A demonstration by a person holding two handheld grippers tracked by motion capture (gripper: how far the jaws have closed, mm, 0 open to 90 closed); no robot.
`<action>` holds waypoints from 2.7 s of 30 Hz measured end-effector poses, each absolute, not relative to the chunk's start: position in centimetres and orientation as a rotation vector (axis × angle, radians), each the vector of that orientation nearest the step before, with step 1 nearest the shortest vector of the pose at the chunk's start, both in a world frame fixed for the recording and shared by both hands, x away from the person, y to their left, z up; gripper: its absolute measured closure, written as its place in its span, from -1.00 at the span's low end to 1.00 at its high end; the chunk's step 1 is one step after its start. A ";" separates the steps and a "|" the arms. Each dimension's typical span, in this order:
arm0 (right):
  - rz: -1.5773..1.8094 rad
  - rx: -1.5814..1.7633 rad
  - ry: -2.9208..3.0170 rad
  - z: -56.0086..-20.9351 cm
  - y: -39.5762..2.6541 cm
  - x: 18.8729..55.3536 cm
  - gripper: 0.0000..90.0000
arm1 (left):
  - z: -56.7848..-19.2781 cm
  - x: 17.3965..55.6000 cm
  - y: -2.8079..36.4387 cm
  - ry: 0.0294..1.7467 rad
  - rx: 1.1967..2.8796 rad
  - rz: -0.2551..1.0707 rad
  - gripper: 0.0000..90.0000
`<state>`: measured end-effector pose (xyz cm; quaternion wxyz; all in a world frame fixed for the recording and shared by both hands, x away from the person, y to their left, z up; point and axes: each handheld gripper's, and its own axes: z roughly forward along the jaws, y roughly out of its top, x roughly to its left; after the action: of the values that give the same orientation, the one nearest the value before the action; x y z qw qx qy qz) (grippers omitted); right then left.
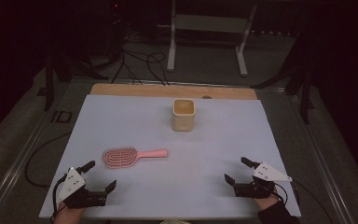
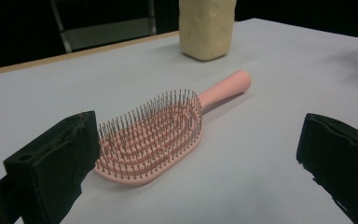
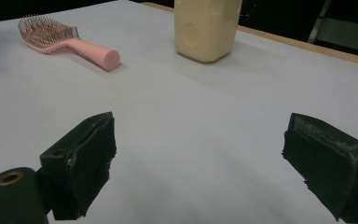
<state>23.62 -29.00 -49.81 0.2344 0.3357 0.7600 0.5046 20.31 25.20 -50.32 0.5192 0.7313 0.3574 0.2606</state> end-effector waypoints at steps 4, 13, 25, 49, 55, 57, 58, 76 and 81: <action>1.384 0.922 2.089 -49.8 -29.0 23.6 -0.80 | -50.4 20.3 25.1 0.855 1.761 0.630 -1.00; 1.370 0.929 2.094 -50.1 -29.2 23.8 -0.80 | -50.2 20.7 24.9 0.855 1.756 0.626 -1.00; 1.371 0.907 2.089 -49.7 -28.8 23.5 -0.80 | -50.3 20.2 25.3 0.861 1.749 0.631 -1.00; 1.393 0.904 2.070 -49.6 -28.5 23.4 -0.79 | -47.5 20.2 23.5 0.825 1.772 0.597 -1.00; 1.401 0.909 2.055 -49.5 -28.6 23.3 -0.79 | -46.3 20.8 23.4 0.819 1.779 0.590 -1.00; 1.396 0.905 2.063 -49.5 -28.6 23.3 -0.79 | -45.7 21.0 23.4 0.810 1.788 0.580 -1.00; 1.391 0.906 2.066 -49.5 -28.5 23.3 -0.79 | -45.5 21.1 23.3 0.808 1.785 0.575 -1.00; 1.432 0.920 2.048 -49.4 -28.7 23.2 -0.79 | -43.2 24.0 21.1 0.790 1.857 0.526 -1.00; 1.425 0.914 2.060 -49.4 -28.6 23.2 -0.79 | -42.6 24.9 20.5 0.786 1.865 0.519 -1.00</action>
<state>23.25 -28.56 -49.45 0.2353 0.3332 0.7510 0.5193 24.85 20.47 -42.58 0.5022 0.7718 0.3255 0.2148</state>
